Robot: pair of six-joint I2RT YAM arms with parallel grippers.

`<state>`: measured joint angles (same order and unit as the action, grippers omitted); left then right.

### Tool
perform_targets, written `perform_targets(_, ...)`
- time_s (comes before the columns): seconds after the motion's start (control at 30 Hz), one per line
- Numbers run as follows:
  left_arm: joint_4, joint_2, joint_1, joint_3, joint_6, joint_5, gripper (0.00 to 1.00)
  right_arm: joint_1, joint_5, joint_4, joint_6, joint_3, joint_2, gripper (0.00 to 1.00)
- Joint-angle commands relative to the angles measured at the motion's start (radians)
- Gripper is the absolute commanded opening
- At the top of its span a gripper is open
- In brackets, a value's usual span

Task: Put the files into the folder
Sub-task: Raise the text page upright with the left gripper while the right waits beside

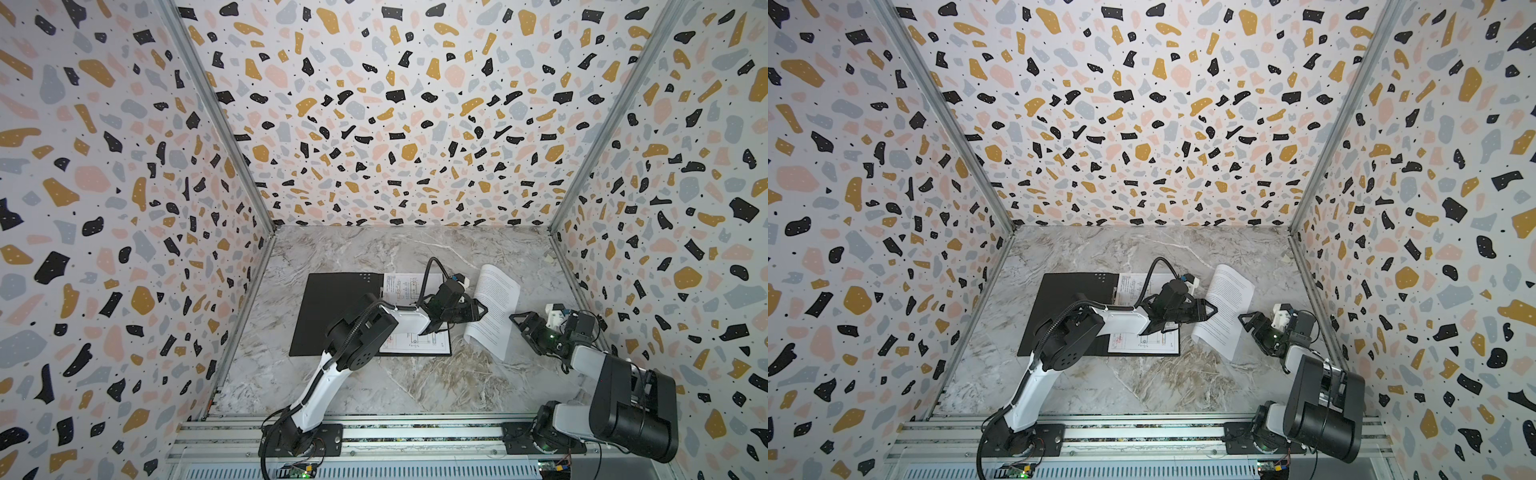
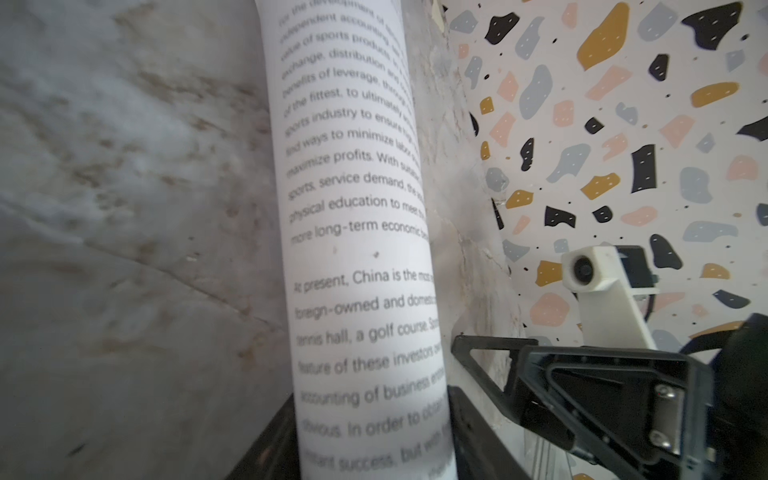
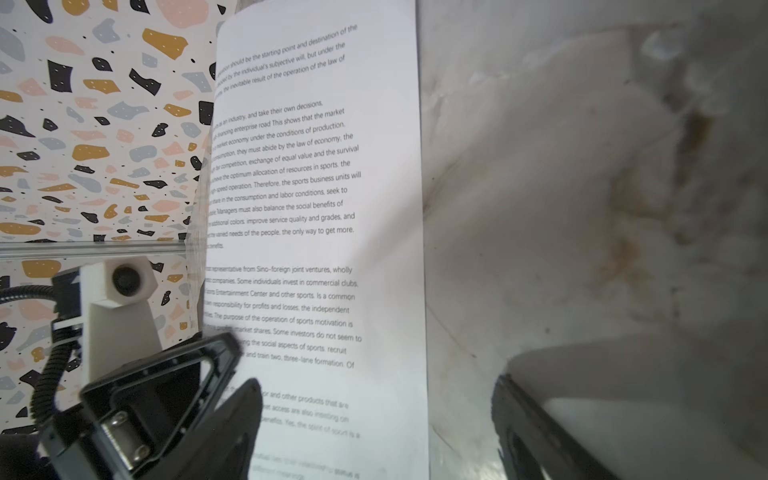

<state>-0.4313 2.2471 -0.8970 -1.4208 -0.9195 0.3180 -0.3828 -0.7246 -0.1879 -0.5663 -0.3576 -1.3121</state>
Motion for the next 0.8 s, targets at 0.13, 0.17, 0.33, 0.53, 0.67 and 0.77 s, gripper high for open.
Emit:
perform_targets(0.13,-0.076,-0.068,0.01,0.011,-0.029,0.033,0.52,-0.028,-0.023,-0.037,0.001,0.063,-0.04,0.88)
perform_targets(0.17,-0.079,-0.067,0.009,0.011,-0.031,0.036,0.52,-0.03,-0.037,-0.057,-0.007,0.067,-0.046,0.88)
perform_targets(0.33,-0.113,-0.066,0.009,0.025,-0.062,0.049,0.51,-0.03,-0.088,-0.147,-0.033,0.087,-0.072,0.89)
perform_targets(0.53,-0.145,-0.082,0.009,0.036,-0.09,0.058,0.51,-0.03,-0.176,-0.301,-0.095,0.119,-0.131,0.89)
perform_targets(0.67,-0.157,-0.095,0.01,0.041,-0.104,0.059,0.5,-0.03,-0.206,-0.384,-0.129,0.133,-0.164,0.89)
perform_targets(0.77,-0.185,-0.098,0.01,0.044,-0.125,0.068,0.5,-0.032,-0.231,-0.448,-0.155,0.144,-0.188,0.89)
